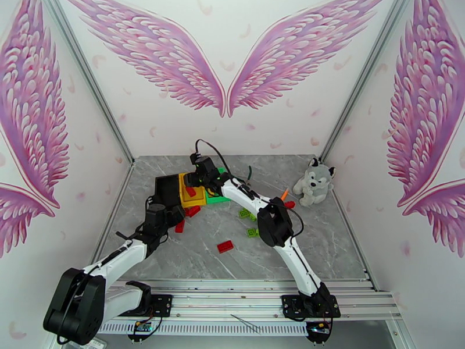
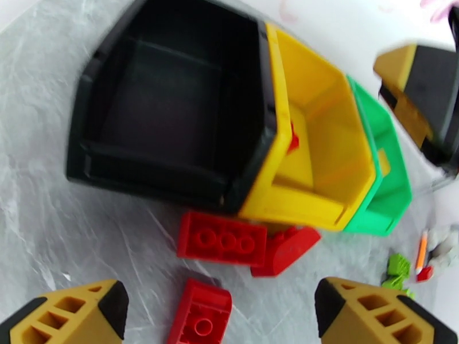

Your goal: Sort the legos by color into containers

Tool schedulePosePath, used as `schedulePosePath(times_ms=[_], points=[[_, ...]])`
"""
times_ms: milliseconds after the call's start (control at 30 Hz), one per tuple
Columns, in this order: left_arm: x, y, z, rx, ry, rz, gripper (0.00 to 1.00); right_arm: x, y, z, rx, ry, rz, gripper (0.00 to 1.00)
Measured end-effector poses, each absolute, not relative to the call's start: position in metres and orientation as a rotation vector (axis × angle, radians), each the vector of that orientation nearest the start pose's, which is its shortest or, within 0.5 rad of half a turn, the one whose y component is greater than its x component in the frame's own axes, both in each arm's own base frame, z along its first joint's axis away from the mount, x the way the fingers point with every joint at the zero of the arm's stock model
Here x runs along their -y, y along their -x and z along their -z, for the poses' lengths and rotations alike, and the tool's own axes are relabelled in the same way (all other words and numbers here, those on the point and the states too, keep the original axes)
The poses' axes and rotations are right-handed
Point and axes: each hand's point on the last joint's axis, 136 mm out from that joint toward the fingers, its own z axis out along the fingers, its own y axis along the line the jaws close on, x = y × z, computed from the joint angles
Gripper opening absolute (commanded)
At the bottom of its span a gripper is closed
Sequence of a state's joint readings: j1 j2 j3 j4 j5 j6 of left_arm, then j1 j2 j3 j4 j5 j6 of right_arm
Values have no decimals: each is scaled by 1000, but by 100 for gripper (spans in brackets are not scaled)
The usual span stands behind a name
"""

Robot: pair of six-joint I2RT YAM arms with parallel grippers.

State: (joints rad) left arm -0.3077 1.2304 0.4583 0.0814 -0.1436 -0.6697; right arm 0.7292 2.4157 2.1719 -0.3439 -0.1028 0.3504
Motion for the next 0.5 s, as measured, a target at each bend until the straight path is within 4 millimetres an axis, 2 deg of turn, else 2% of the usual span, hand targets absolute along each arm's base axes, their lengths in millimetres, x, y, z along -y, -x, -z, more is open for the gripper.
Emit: schedulePosePath(times_ms=[133, 300, 400, 500], points=[[84, -319, -57, -2310, 441, 264, 85, -448, -467, -144, -2240, 515, -706, 61], [84, -317, -53, -2330, 414, 181, 82, -429, -435, -154, -2244, 540, -706, 61], [87, -316, -51, -2338, 383, 138, 78, -417, -414, -162, -2231, 554, -710, 57], [90, -317, -48, -2349, 352, 101, 72, -407, -395, -163, -2228, 571, -703, 53]])
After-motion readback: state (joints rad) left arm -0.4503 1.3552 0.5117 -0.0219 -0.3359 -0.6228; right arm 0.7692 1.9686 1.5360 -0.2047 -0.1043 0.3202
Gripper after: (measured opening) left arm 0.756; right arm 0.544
